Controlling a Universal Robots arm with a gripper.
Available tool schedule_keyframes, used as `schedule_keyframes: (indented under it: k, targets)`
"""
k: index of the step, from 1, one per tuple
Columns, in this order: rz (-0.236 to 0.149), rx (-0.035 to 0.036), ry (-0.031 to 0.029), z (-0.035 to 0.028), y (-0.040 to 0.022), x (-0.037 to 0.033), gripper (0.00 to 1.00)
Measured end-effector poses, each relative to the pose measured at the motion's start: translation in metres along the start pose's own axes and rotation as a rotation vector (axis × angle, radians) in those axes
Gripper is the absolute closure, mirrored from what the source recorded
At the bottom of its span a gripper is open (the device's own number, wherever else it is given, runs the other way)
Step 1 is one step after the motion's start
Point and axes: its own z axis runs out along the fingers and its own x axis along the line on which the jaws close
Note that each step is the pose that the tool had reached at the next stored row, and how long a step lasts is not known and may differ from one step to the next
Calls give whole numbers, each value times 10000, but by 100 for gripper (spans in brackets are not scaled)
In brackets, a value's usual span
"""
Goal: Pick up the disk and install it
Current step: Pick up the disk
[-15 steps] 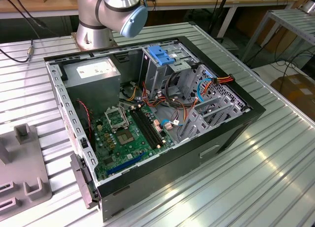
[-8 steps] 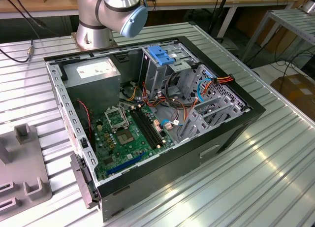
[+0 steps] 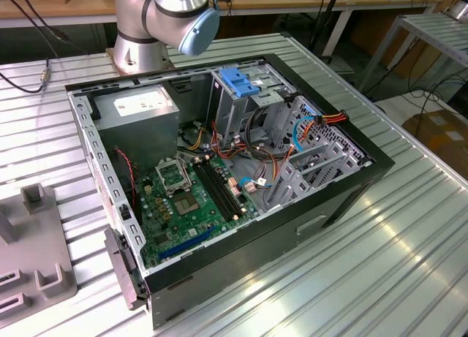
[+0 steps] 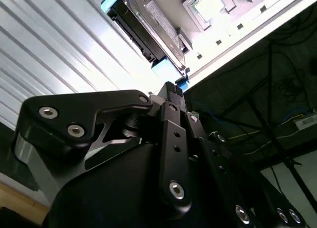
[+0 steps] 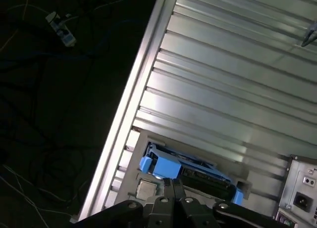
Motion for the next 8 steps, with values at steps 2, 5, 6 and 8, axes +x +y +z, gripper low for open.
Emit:
schedule_keyframes:
  k: [2, 5, 6, 8]
  targets:
    - [-381, -9, 17, 0, 0, 0, 90]
    - [-958, -21, 43, 0, 0, 0, 90]
    - [-1111, -23, 50, 0, 0, 0, 90]
    - [-1624, -27, 77, 1, 0, 0, 90]
